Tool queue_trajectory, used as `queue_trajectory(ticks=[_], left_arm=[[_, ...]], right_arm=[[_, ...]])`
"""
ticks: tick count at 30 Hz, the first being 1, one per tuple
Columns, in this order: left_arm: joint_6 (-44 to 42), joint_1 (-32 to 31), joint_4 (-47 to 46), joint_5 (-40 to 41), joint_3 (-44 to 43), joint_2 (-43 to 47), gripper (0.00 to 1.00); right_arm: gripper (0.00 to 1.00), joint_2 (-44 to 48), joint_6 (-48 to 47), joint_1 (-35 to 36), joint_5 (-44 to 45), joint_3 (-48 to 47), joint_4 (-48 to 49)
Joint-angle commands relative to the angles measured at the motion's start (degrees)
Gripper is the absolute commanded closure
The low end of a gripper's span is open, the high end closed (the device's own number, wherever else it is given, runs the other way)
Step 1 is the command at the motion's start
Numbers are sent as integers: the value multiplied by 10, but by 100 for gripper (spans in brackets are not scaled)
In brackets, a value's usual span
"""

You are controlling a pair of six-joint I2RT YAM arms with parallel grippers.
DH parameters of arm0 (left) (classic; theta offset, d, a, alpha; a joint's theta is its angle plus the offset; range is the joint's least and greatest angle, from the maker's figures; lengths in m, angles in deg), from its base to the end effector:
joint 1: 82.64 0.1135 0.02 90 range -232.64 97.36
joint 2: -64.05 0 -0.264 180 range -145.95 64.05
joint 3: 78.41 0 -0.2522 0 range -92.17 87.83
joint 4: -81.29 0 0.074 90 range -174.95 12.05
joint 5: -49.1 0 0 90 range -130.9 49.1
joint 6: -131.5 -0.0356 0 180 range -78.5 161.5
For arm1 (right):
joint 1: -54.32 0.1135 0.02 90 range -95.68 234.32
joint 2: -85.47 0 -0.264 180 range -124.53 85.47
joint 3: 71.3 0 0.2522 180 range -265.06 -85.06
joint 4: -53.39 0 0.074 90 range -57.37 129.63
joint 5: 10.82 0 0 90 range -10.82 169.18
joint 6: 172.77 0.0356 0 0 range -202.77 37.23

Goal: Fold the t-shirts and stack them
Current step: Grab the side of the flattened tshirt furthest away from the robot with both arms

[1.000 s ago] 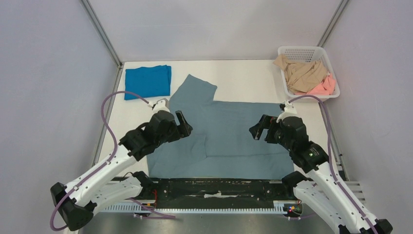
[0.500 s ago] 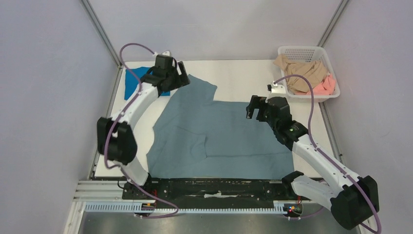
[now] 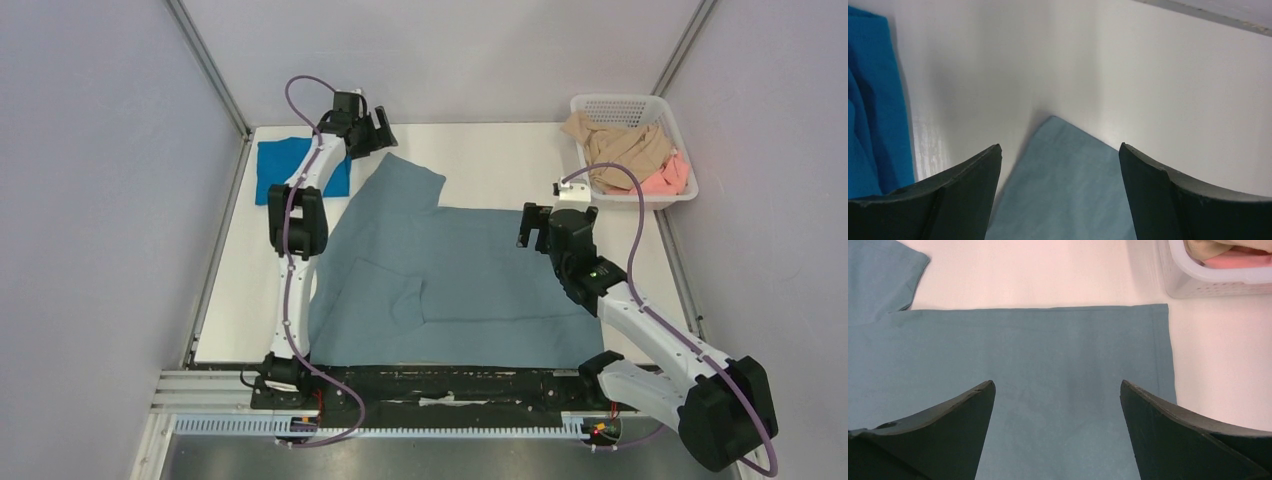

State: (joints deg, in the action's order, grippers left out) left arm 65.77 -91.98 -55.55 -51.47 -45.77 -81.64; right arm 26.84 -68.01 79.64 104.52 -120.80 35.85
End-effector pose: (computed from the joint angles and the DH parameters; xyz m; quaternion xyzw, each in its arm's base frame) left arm 0.5632 -0.0992 0.1975 -0.0804 0.9051 -0.1987 0.3673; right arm 0.2112 0.0831 0.2512 0.0382 0.8375 0.0001 0.5451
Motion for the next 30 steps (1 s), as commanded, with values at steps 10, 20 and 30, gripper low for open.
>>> queue_trajectory(ticks=[10, 20, 30], left_arm=[[44, -6, -70, -87, -36, -78, 4], [13, -37, -3, -67, -39, -74, 11], [-58, -66, 70, 66, -47, -54, 56]], right_arm=[[2, -30, -4, -6, -14, 1, 33], [2, -11, 0, -8, -22, 10, 32], [2, 6, 0, -9, -26, 24, 25]])
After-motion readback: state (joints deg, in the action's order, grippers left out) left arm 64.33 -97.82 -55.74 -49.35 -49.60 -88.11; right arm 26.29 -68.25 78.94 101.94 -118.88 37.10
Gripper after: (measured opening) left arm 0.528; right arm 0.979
